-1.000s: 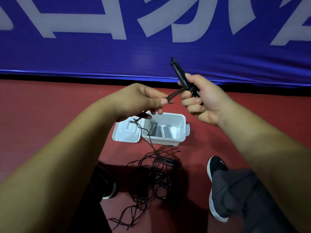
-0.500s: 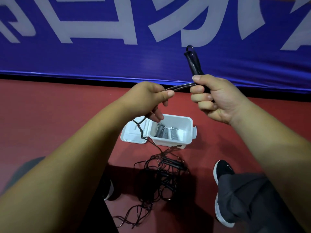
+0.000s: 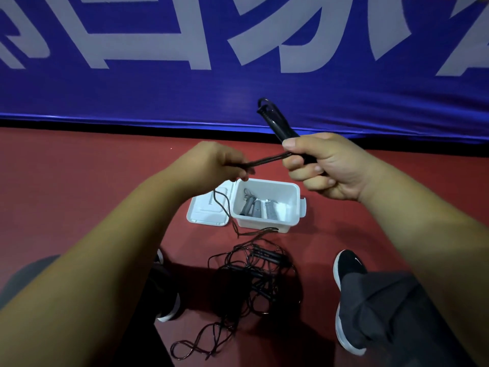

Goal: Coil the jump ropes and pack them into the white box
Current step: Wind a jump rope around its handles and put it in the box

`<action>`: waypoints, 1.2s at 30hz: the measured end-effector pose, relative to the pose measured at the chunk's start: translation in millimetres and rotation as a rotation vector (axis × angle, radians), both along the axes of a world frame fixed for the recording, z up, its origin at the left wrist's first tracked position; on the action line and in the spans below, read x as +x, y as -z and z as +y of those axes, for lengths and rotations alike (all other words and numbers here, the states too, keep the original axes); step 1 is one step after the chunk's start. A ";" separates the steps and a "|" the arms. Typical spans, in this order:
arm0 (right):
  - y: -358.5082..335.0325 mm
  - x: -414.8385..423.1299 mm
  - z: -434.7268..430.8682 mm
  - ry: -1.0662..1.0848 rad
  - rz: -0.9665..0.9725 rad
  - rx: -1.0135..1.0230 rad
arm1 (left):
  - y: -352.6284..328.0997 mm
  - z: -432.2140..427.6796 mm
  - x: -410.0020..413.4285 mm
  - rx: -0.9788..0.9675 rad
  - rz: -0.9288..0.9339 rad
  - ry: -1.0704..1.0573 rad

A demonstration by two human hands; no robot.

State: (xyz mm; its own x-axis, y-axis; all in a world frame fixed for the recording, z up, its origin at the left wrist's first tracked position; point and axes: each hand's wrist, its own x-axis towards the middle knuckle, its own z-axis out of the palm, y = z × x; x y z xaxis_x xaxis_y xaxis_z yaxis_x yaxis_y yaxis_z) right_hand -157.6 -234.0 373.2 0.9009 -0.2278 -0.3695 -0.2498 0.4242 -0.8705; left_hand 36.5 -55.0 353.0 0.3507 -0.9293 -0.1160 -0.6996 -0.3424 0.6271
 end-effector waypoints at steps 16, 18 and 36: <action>21.8 10.4 31.9 -0.623 0.229 -0.115 | -11.4 -18.3 -1.8 -0.265 0.299 -0.053; 25.0 11.6 31.2 -0.628 0.267 -0.139 | -14.9 -20.1 -4.6 -0.256 0.312 -0.037; 53.3 19.7 -3.5 -0.251 0.290 -0.596 | -33.1 -19.9 -19.7 0.016 -0.030 0.169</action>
State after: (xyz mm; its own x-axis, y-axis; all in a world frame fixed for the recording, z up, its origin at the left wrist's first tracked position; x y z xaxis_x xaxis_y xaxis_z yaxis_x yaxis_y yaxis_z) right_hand -137.9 -237.5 319.9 0.8367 -0.2641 -0.4798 -0.5348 -0.2044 -0.8199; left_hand 16.8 -74.9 386.0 0.1934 -0.9734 -0.1229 -0.7664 -0.2281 0.6004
